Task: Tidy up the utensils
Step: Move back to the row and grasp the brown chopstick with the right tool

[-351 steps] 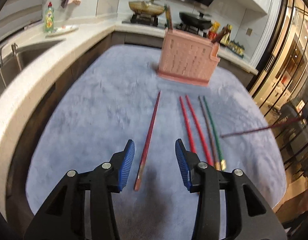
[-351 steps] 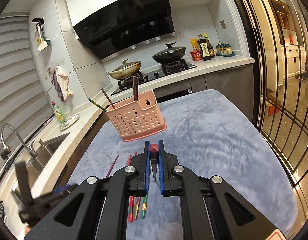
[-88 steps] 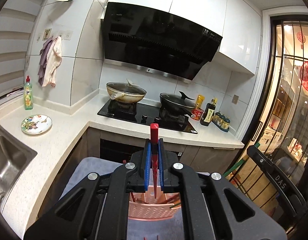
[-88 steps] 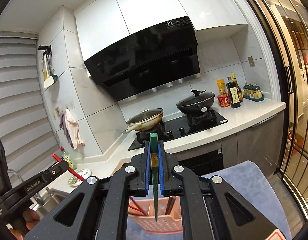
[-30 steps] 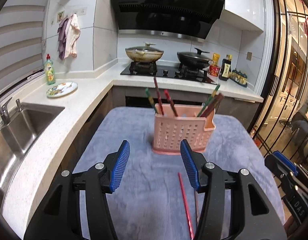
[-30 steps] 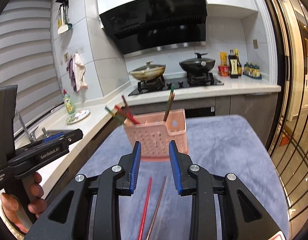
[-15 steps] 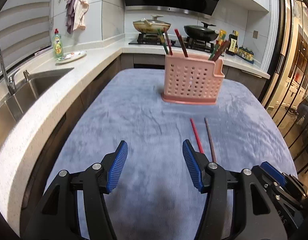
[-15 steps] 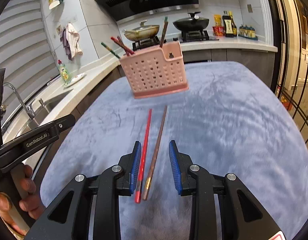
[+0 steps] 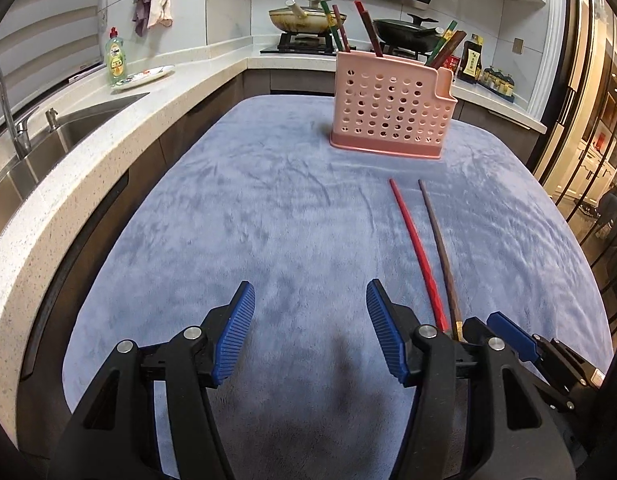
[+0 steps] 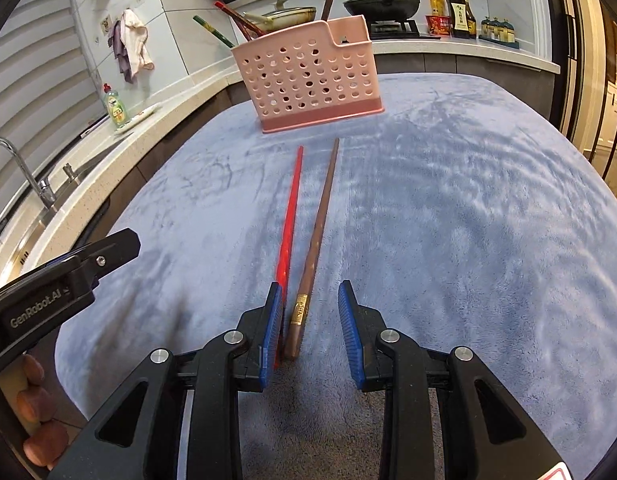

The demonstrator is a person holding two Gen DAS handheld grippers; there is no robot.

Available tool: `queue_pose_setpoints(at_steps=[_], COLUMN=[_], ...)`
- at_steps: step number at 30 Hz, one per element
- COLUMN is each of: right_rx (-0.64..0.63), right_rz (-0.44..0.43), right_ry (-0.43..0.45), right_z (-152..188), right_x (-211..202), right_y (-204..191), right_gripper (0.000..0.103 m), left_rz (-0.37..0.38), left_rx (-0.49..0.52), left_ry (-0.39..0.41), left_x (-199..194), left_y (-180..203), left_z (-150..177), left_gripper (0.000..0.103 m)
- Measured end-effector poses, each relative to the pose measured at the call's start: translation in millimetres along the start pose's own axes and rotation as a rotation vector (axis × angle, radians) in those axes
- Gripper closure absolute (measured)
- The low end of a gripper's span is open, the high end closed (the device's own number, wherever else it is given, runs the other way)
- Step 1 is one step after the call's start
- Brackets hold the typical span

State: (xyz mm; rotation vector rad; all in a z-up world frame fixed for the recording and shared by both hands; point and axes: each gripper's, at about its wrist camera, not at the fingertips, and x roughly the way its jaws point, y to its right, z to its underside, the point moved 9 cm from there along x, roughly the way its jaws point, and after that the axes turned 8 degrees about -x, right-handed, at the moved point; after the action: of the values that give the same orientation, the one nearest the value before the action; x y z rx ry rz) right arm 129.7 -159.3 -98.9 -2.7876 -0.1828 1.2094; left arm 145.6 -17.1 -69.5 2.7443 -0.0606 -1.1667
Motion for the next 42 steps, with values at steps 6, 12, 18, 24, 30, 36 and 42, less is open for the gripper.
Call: queue_pose_setpoints(at_steps=[6,12,18,24,30,36,42], right_rx=[-0.003,-0.028,-0.007,0.025,0.064,0.085,0.088], right_rz=[0.013,0.036,0.041,0.056,0.048,0.030,0.026], right_ry=[-0.029,-0.029,-0.023,-0.014,-0.011,-0.008,-0.004], right_z=[6,10,15,21,26,29,30], right_x=[11,12,7,-3,-11,-12,-13], right_y=[0,0,13,33,48,51,50], right_gripper=[0.078,0.085,0.096,0.096,0.096,0.096,0.096], left_rz=[-0.004,-0.005,0.002,0.025,0.079,0.090,0.067], left_rx=[-0.003,-0.001,0.013,0.030,0.033,0.057,0.054], left_ry=[-0.013,-0.026,-0.027,-0.050,-0.081,-0.122,-0.144], left_x=[3,6,5,8,11,25,39], left_y=[-4,-4,1,16,41,65,67], left_z=[4,7,9,18,31,49,56], left_gripper=[0.048,0.047,0.041,0.035,0.029,0.027,0.028])
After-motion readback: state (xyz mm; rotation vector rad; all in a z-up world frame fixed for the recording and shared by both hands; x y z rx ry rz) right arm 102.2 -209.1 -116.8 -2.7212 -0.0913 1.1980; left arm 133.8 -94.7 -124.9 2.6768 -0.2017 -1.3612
